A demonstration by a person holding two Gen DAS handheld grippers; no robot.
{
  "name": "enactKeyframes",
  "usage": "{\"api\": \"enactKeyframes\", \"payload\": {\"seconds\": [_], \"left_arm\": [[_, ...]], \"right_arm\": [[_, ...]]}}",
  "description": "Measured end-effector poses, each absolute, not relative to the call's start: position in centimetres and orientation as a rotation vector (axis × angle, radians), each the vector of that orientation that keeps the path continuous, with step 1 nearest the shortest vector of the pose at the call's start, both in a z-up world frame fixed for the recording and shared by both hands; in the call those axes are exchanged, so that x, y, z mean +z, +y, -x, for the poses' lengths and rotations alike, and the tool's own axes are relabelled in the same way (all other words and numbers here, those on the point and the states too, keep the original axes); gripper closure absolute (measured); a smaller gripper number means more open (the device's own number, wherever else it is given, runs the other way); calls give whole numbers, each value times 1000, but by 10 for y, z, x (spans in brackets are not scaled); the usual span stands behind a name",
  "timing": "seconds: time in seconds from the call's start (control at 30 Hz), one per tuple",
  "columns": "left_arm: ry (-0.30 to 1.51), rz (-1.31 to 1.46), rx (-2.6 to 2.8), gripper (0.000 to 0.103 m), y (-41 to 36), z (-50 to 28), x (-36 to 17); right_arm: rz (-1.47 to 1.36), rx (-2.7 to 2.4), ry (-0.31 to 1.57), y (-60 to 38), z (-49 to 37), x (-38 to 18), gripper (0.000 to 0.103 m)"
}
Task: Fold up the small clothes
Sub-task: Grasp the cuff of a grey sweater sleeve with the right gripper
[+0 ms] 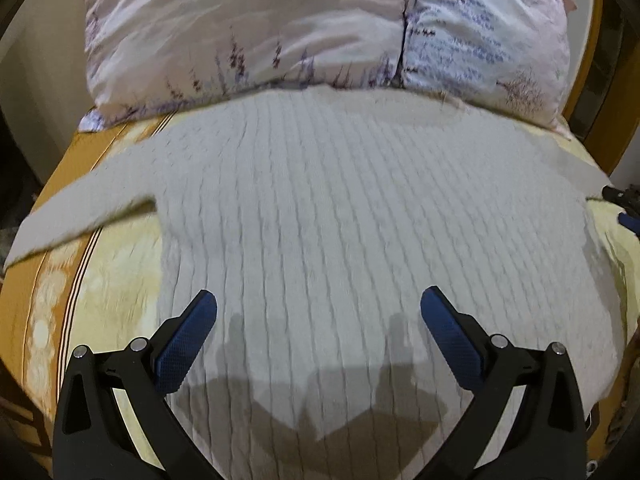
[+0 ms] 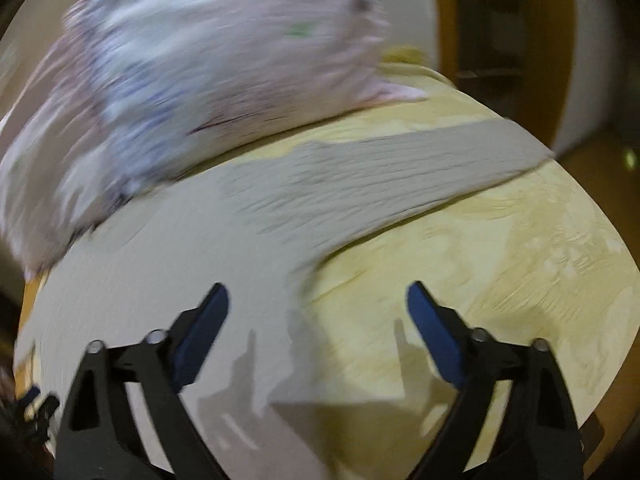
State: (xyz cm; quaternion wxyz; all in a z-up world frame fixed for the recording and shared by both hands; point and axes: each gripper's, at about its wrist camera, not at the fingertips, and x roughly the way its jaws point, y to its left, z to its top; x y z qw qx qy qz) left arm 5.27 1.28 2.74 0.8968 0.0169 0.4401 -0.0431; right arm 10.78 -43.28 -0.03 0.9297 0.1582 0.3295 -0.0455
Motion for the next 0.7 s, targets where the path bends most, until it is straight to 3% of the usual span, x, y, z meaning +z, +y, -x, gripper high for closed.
{"api": "enactKeyframes", "payload": {"seconds": [0.13,0.47,0.7], "left_arm": [[909,-23,-124,1,14,-68,28],[925,64,-244,1,14,-94,23],[888,121,-275,1,20,-106,24]], "right_arm": [[-501,-116,713,-480,-132,-9,33],[-852,-95,666,-548,-170,-20,42],[-935,-181,592,-592,-180,-25,71]]}}
